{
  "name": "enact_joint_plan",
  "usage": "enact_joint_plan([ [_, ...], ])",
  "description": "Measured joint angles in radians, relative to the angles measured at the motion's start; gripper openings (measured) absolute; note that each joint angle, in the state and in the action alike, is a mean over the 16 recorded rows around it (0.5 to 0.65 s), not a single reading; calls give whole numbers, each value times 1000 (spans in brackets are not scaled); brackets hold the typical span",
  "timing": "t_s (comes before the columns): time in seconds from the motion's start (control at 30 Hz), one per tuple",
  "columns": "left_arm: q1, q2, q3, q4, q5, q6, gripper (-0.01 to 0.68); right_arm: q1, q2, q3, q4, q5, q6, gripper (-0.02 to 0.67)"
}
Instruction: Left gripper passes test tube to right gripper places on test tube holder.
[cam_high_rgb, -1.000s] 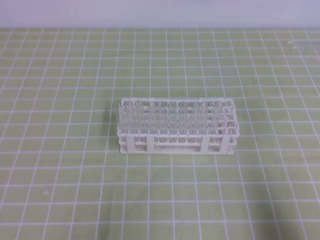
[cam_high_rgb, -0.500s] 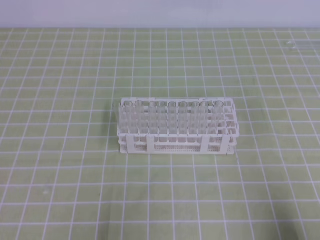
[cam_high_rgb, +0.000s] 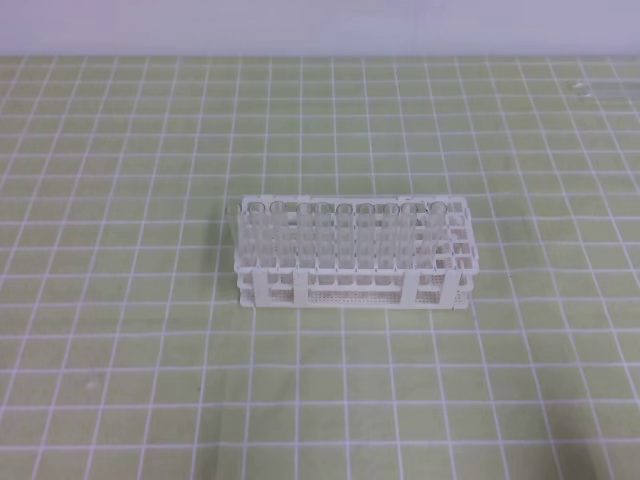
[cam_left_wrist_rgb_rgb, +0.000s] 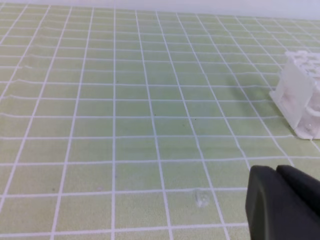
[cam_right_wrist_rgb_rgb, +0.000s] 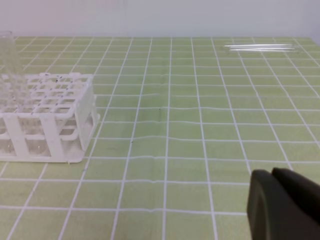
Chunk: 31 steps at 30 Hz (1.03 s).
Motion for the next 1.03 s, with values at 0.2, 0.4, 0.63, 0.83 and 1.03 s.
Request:
enact_joint_plan([
  [0.2,0,2,-1,0,1,0,-2,0,0,0,0,0,1,-16],
  [0.4,0,2,-1,0,0,0,-2,0,0,0,0,0,1,-16],
  [0.63,0,2,-1,0,0,0,-2,0,0,0,0,0,-1,-16],
  [0.83,0,8,-1,-1,1,0,-2,0,0,0,0,0,-4,-16],
  [1.03,0,15,-4,-2,4,0,-2,0,0,0,0,0,-4,-16],
])
